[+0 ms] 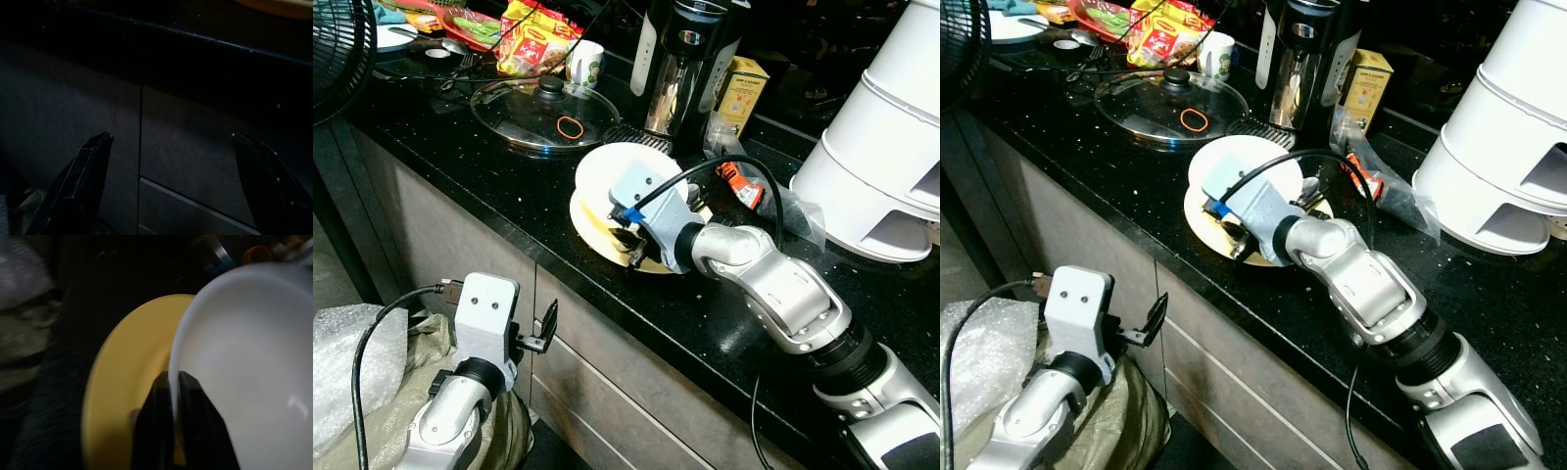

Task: Kitchen organization

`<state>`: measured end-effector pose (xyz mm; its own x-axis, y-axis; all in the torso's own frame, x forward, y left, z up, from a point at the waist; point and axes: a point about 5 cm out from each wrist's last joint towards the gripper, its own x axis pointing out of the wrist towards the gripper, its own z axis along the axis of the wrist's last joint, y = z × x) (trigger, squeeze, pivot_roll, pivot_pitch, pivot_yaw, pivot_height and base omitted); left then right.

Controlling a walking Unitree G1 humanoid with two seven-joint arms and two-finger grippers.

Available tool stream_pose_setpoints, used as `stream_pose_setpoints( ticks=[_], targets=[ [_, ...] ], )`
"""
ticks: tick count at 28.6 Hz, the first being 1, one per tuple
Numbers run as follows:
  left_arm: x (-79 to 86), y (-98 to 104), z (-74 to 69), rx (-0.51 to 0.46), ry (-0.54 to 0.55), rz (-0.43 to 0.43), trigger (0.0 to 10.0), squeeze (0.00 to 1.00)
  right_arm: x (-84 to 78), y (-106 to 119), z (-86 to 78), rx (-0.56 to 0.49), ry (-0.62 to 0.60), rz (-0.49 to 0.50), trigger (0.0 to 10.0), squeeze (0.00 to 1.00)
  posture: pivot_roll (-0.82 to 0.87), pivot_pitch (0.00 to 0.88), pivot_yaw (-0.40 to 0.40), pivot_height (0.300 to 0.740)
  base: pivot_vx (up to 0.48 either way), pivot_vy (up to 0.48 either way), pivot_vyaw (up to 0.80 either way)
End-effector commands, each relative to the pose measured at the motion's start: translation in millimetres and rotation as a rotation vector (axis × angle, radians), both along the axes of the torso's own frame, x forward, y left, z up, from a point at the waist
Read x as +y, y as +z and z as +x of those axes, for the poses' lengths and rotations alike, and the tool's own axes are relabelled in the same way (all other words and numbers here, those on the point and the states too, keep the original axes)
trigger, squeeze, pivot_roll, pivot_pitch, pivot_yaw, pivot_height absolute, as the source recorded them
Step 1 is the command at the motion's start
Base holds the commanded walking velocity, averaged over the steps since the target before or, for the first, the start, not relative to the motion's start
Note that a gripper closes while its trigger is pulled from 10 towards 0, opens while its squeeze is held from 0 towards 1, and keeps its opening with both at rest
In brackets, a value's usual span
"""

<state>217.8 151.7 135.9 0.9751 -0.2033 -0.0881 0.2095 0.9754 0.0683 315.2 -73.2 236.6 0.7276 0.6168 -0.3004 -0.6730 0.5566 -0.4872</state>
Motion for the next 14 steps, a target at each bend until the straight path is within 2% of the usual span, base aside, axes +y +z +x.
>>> stream_pose_setpoints(
  ticks=[1,9,12,14],
  targets=[
    [-4.0,-2.9,0.0,0.011,-0.012,-0.006,10.0,0.00,-2.1,1.3,0.0,-0.020,-0.002,-0.023,0.0,0.00,0.15,0.021,-0.170,0.740,0.000,0.000,0.00],
    [-3.8,-3.6,0.7,0.013,-0.013,-0.008,10.0,0.00,1.9,12.5,0.7,-0.120,0.019,0.005,0.0,0.00,0.15,0.011,-0.170,0.740,0.000,0.000,0.00],
    [-3.4,-3.0,1.0,0.008,-0.013,-0.008,10.0,0.00,3.4,27.9,1.9,-0.216,0.012,0.077,0.0,0.00,0.15,0.008,-0.171,0.740,0.000,0.000,0.00],
    [-3.3,-2.7,1.1,0.006,-0.013,-0.008,10.0,0.00,3.3,31.3,2.1,-0.237,0.009,0.093,0.0,0.00,0.15,0.008,-0.171,0.740,0.000,0.000,0.00]
  ],
)
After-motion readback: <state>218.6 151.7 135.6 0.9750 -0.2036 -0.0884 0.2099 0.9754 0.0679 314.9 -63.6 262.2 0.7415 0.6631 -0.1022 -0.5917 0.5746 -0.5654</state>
